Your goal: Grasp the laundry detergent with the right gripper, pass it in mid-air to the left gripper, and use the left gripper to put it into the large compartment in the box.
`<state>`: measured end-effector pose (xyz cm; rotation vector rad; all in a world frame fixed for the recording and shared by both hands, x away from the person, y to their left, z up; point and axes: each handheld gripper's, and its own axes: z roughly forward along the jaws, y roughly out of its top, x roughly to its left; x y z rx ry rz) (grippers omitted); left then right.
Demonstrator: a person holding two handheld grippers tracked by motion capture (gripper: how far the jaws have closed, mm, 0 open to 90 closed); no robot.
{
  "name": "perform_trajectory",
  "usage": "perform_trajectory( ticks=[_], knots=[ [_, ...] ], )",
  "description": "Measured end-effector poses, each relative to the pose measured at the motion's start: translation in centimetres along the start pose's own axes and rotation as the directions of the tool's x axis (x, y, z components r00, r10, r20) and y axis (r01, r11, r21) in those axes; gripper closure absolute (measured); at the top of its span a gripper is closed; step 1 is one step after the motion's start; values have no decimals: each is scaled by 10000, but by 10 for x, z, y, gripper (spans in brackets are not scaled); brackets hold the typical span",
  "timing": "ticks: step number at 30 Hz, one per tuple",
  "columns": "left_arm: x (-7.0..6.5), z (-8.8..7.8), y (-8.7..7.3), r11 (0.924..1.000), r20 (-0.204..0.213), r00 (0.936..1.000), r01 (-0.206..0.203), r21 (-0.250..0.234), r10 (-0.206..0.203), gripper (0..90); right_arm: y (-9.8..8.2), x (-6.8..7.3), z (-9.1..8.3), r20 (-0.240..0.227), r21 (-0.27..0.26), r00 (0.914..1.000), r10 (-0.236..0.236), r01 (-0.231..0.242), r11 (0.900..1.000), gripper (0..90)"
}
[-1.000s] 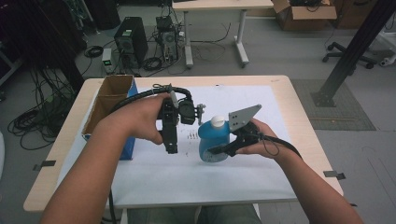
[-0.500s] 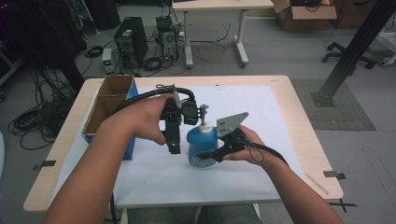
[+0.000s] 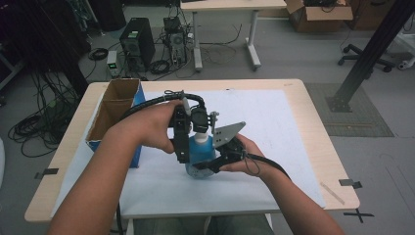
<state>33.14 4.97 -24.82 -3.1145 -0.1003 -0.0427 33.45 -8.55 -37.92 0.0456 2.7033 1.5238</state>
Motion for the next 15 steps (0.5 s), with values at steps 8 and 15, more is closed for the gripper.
perform_trajectory(
  ticks=[8, 15],
  knots=[
    [0, 2, -2, 10000, 24, 10000, 16, -85, -16, 4, 5, 2, 8, 76, 22, 10000, -57, 57, 10000, 457],
    [-1, 6, 0, 10000, 77, 10000, -29, -31, 29, 4, 9, 2, 11, 120, 1, 9999, -36, 36, 10000, 457]
  ],
)
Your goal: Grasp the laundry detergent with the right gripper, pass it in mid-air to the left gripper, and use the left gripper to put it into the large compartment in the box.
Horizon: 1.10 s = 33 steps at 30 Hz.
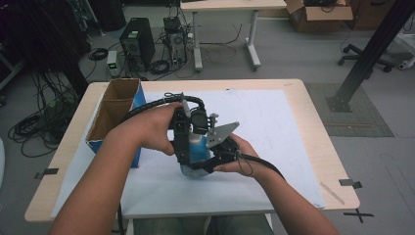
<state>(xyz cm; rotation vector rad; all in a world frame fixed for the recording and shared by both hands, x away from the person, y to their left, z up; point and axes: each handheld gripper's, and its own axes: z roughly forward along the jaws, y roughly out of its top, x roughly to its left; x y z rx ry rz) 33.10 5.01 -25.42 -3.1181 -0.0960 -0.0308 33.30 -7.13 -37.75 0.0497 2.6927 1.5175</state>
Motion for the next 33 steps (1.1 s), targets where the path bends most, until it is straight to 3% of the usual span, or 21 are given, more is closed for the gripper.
perform_trajectory(
  ticks=[17, 33],
  knots=[
    [-2, 6, 3, 10000, -35, 10000, -8, -46, 8, 4, 2, 3, 6, 9, -42, 9997, 257, -257, 9997, 456],
    [-1, 11, 5, 10000, 11, 10000, -8, -12, 8, 27, 2, 3, 8, 11, -186, 9999, 112, -111, 9998, 455]
  ],
)
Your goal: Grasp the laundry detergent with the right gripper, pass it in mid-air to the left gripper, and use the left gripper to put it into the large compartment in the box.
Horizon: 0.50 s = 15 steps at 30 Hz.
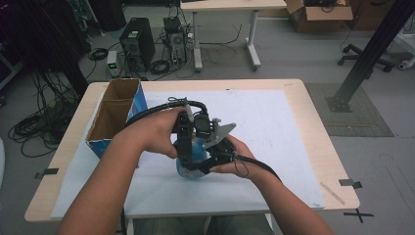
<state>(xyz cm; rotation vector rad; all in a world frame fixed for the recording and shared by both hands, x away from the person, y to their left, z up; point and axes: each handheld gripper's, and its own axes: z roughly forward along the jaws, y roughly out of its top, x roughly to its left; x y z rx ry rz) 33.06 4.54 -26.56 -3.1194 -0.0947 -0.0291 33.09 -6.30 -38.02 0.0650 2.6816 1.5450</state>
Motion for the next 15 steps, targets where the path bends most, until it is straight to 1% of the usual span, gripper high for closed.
perform_trajectory(
  ticks=[2, 3, 5, 7, 8, 10, 11, 12, 15],
  knots=[
    [0, 0, 0, 10000, -48, 10000, -16, -3, 16, 39, 0, 0, 1, -7, -18, 10000, -9, 9, 10000, 455],
    [0, 0, -1, 10000, -67, 10000, -11, -29, 11, 41, 0, 0, 1, -12, 15, 10000, 84, -84, 10000, 455],
    [0, -1, -1, 10000, -117, 9999, -27, -21, 27, 46, 0, 0, 1, -1, 5, 10000, -9, 9, 10000, 455],
    [0, -1, -1, 10000, -85, 10000, 7, 15, -6, 63, 0, 0, 2, 2, 6, 10000, 7, -7, 10000, 455],
    [1, -1, -1, 10000, -91, 10000, 41, 45, -40, 69, 1, 1, 2, -12, 12, 10000, 86, -86, 10000, 455],
    [1, 0, -1, 9999, -163, 9999, 42, 116, -40, 74, 1, 1, 2, -10, 15, 10000, 67, -67, 10000, 455],
    [1, 1, 0, 9999, -185, 9998, 31, 125, -29, 79, 2, 2, 2, 12, 82, 9994, 341, -341, 9994, 455],
    [0, 1, 0, 9999, -230, 9997, 50, 95, -47, 82, 1, 1, 2, -10, 33, 9998, 174, -174, 9998, 455],
    [0, 1, 0, 9999, -301, 9995, 25, 110, -22, 96, 2, 2, 2, -21, 51, 9997, 262, -262, 9996, 455]
  ],
)
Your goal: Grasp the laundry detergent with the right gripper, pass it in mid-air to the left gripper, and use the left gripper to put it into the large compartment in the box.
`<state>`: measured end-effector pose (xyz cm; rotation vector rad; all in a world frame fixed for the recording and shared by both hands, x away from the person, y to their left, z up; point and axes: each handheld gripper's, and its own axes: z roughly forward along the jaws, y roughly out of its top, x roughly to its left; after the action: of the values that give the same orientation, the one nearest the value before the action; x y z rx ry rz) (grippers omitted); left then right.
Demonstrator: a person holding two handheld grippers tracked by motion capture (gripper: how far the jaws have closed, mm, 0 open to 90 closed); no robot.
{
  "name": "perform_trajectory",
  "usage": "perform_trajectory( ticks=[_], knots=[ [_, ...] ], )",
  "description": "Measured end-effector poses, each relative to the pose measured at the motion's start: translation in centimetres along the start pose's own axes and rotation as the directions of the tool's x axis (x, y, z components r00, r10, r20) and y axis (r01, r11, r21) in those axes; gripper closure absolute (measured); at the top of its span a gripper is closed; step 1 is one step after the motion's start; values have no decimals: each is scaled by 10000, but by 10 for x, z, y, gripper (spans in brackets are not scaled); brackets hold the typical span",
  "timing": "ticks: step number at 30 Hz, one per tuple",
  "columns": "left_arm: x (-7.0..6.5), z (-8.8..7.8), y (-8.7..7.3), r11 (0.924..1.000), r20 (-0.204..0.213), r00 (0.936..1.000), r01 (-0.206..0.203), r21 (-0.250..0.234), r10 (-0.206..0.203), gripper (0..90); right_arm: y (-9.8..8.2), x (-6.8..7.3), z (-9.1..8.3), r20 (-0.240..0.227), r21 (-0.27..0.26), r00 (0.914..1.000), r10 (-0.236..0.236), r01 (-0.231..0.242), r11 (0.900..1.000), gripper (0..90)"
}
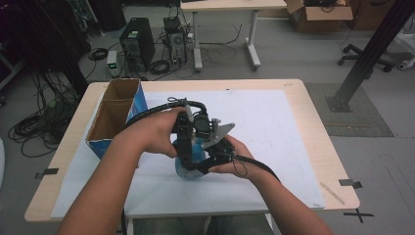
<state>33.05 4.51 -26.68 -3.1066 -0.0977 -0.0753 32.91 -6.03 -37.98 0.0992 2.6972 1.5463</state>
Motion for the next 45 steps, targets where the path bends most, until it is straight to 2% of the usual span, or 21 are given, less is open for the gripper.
perform_trajectory(
  ticks=[16, 18, 20, 21, 25, 26, 27, 28, 29, 34, 36, 45],
  knots=[
    [-1, -2, 0, 10000, -191, 9998, -86, -24, 86, 190, 1, 0, -1, -5, -91, 10000, 4, -4, 10000, 454],
    [-1, -1, 0, 10000, -188, 9998, -61, -46, 60, 205, 1, 0, 0, -14, -98, 10000, 35, -36, 9999, 454],
    [-3, 0, 0, 9995, -189, 9997, 153, -259, -158, 225, 2, 0, 0, -21, -114, 10000, 38, -38, 9999, 454],
    [-2, 0, 1, 9999, -228, 9997, -23, -130, 20, 236, 1, -2, 1, -14, -222, 9996, -290, 289, 9993, 454],
    [-2, -1, 1, 10000, -235, 9997, -64, -27, 64, 271, 0, -3, 1, -3, -234, 9995, -315, 315, 9992, 454],
    [-2, 0, 1, 10000, -275, 9996, -74, -15, 74, 271, 0, -3, 1, -1, -232, 9996, -289, 288, 9993, 454],
    [-2, 0, 0, 10000, -286, 9996, -66, 51, 68, 287, 1, 0, 0, 17, -152, 10000, 23, -23, 9999, 454],
    [-3, 2, 0, 9999, -298, 9995, 124, -91, -127, 291, 1, 0, 0, 32, -167, 10000, 16, -16, 9999, 454],
    [-1, 0, 1, 9995, -354, 9991, -209, 218, 217, 299, 1, 0, 0, 53, -178, 10000, 19, -18, 9998, 454],
    [-1, 1, 2, 9998, -277, 9995, -179, 91, 182, 361, 1, -1, -2, 8, -223, 10000, 15, -15, 9997, 454],
    [1, 0, 3, 9992, -142, 9993, -328, 247, 332, 375, 0, -1, -2, 28, -202, 10000, -11, 11, 9998, 454],
    [0, 1, 6, 9988, -156, 9992, -354, 345, 359, 387, -2, -1, -3, 185, -179, 9997, -141, 145, 9997, 454]
  ],
)
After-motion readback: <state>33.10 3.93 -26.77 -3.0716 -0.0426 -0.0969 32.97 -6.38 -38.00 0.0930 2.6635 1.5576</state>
